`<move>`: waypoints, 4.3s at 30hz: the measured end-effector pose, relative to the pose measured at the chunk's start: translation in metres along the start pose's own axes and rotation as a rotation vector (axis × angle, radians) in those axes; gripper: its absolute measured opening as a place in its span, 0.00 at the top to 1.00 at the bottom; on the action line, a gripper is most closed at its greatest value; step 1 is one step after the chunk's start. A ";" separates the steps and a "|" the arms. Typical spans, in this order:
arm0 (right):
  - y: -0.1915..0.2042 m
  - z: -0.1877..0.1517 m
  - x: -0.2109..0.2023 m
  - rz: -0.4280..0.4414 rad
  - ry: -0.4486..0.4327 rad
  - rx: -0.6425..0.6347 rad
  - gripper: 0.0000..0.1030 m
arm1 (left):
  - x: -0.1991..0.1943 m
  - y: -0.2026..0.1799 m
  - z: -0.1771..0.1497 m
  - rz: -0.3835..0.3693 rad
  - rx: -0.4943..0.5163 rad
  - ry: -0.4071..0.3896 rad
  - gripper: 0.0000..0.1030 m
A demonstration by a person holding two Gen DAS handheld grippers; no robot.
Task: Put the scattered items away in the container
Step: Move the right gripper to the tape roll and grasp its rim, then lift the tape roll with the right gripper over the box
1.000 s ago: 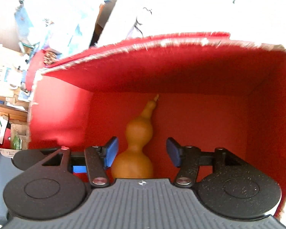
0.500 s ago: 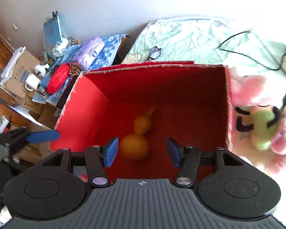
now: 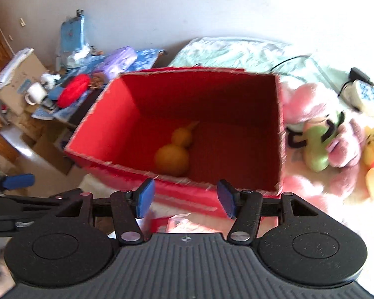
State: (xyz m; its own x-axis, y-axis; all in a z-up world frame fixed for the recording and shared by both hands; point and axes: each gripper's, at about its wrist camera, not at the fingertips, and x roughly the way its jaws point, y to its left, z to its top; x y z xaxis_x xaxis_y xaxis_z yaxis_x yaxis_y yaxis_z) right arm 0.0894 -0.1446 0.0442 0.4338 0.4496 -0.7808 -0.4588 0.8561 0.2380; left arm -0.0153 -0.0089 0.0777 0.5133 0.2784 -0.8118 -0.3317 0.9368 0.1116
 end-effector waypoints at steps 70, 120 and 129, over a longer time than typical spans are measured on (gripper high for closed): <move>0.090 -0.030 0.078 -0.173 0.143 -0.060 0.79 | 0.137 0.029 -0.024 -0.642 0.079 0.320 0.88; 0.004 0.115 0.136 0.237 0.191 -0.130 0.93 | 0.155 -0.056 0.132 0.034 0.274 0.089 0.86; -0.005 0.109 0.160 0.239 0.237 -0.101 0.91 | 0.150 -0.056 0.127 0.035 0.290 0.075 0.86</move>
State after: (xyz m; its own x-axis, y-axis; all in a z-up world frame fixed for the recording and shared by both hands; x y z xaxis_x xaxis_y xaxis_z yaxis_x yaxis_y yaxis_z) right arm 0.2455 -0.0490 -0.0190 0.1186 0.5526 -0.8250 -0.6051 0.6989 0.3813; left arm 0.1810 0.0078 0.0223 0.4420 0.3053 -0.8434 -0.1030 0.9513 0.2904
